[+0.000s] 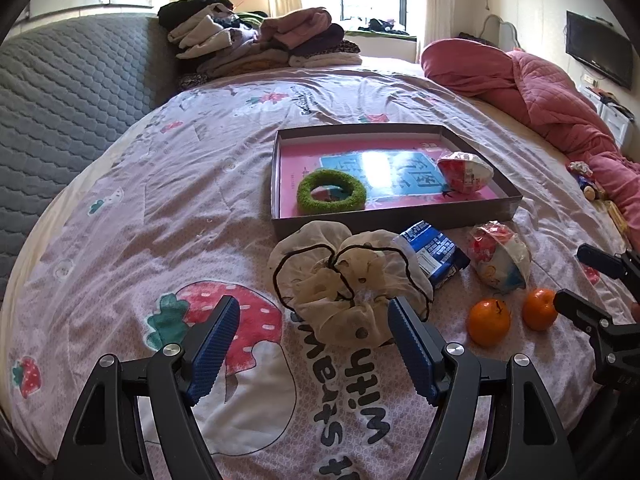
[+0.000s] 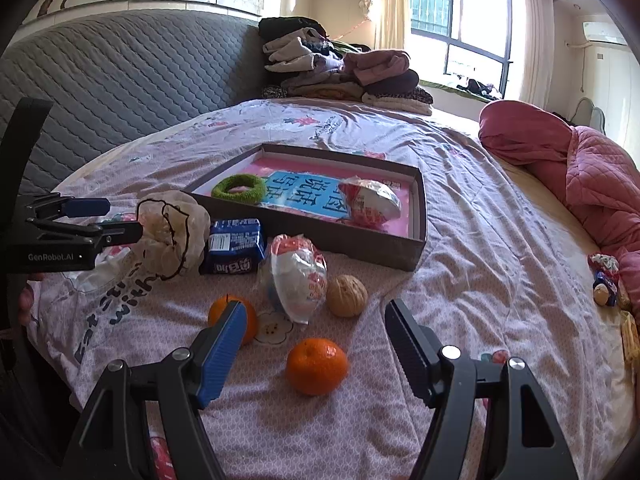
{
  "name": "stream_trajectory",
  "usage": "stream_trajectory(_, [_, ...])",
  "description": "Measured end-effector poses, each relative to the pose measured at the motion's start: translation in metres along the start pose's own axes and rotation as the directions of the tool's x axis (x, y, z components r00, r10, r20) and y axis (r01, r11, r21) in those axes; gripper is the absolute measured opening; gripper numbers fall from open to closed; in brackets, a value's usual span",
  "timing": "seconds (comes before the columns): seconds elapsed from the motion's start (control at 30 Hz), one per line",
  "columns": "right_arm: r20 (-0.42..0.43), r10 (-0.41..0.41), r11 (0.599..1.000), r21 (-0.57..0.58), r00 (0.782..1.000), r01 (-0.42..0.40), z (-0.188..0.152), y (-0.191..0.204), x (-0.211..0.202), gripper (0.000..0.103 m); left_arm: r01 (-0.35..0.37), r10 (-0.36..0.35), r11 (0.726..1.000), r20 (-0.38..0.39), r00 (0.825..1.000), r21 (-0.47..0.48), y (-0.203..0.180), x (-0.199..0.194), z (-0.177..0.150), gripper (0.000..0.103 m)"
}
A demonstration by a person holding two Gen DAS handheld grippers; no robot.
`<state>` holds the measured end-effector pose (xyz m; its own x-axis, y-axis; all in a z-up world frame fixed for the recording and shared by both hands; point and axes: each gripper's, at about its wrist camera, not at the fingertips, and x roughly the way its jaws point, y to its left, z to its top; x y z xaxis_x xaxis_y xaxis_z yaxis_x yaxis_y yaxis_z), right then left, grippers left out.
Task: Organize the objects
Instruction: 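Move the left gripper to the cream fabric pouch while the right approaches an orange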
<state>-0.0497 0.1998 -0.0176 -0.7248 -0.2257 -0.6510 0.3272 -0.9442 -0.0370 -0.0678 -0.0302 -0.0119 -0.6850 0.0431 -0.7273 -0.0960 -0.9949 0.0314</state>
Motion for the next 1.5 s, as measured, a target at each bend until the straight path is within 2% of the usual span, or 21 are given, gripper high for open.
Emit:
stream_trajectory(0.83, [-0.075,-0.006,1.0,0.018,0.997,0.007,-0.017,0.0,0.009,0.071,0.007,-0.006,1.0,-0.03,1.0,0.006,-0.001,0.006,-0.01,0.077])
stream_trajectory(1.5, [-0.117,-0.022,0.999,0.042,0.993,0.027,-0.024,-0.004,0.029,0.071,0.006,-0.007,0.999,-0.019,1.0,-0.054,0.012,0.028,-0.01,0.077])
